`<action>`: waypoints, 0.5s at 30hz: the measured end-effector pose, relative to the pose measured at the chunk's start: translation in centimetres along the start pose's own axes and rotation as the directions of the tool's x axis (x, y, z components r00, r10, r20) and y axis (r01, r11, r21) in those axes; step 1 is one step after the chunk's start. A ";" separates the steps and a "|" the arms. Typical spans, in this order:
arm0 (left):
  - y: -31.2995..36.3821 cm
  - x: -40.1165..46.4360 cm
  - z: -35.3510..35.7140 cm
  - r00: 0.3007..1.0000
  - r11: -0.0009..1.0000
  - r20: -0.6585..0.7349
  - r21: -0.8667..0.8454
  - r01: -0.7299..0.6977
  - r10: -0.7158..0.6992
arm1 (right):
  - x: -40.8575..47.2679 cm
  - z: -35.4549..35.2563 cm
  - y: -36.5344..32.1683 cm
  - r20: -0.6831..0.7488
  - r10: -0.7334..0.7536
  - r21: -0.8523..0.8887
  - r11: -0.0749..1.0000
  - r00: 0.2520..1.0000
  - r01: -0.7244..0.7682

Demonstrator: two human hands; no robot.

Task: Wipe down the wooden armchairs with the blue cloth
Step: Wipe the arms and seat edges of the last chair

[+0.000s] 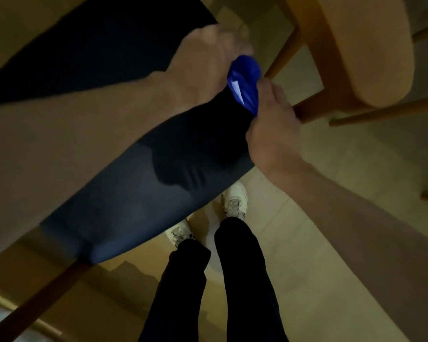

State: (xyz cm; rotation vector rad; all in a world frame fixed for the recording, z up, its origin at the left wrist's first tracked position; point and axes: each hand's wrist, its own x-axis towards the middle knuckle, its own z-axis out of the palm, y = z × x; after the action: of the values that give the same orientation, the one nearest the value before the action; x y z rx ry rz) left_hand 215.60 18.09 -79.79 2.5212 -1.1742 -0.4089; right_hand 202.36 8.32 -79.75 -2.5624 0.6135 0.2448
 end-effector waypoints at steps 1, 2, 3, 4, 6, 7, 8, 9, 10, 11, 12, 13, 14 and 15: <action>-0.2 0.5 -0.1 0.998 1.000 0.057 0.010 -0.028 0.027 | -0.1 0.2 -0.1 0.000 0.016 -0.025 1.000 1.000 -0.016; -0.6 0.3 -0.1 0.992 0.998 0.113 0.025 -0.055 0.052 | -0.6 0.4 -0.1 -0.005 0.032 -0.021 0.999 0.999 -0.032; -1.0 -0.5 -0.1 0.982 0.995 0.168 0.040 -0.093 0.085 | -1.4 0.6 -0.1 -0.008 0.042 0.012 0.999 0.999 -0.042; -1.2 -1.7 -0.1 0.968 0.989 0.215 0.042 -0.142 0.130 | -2.7 0.8 0.0 -0.006 0.046 0.050 0.998 0.999 -0.045; -1.0 -4.8 0.3 0.948 0.980 0.258 0.016 -0.197 0.186 | -5.8 1.5 0.1 0.020 0.051 0.101 0.993 0.998 -0.053; -0.8 -6.5 0.6 0.947 0.980 0.257 0.002 -0.198 0.191 | -7.5 2.1 -0.1 0.030 0.068 0.130 0.989 0.997 -0.071; -0.5 -8.4 0.9 0.949 0.981 0.254 -0.012 -0.192 0.189 | -9.2 2.9 -0.6 0.041 0.098 0.167 0.981 0.994 -0.104; -0.3 -10.4 1.0 0.948 0.983 0.259 -0.027 -0.183 0.184 | -11.0 3.8 -1.5 0.069 0.136 0.205 0.968 0.988 -0.147; -0.4 -12.4 1.0 0.944 0.983 0.274 -0.040 -0.178 0.183 | -12.7 4.8 -2.6 0.115 0.166 0.238 0.952 0.979 -0.190; -0.9 -14.6 0.8 0.937 0.983 0.298 -0.050 -0.178 0.184 | -14.4 5.8 -3.9 0.168 0.177 0.268 0.938 0.970 -0.218; -1.6 -16.7 0.5 0.927 0.983 0.330 -0.054 -0.173 0.181 | -16.0 6.6 -5.2 0.220 0.170 0.301 0.925 0.961 -0.233; -2.3 -18.6 0.0 0.915 0.985 0.367 -0.055 -0.161 0.170 | -17.3 7.2 -6.4 0.265 0.152 0.337 0.911 0.952 -0.239; -2.8 -20.2 -0.5 0.902 0.988 0.403 -0.049 -0.148 0.155 | -18.2 7.6 -7.1 0.298 0.130 0.367 0.899 0.946 -0.239; -3.1 -21.1 -0.9 0.892 0.989 0.429 -0.035 -0.140 0.142 | -18.6 7.7 -7.3 0.317 0.109 0.384 0.893 0.942 -0.233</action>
State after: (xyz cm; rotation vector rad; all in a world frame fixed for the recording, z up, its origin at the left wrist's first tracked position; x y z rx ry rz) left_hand 204.99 36.51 -77.72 2.3876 -1.4975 -0.9671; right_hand 188.86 24.87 -78.14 -2.0126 0.6971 0.4836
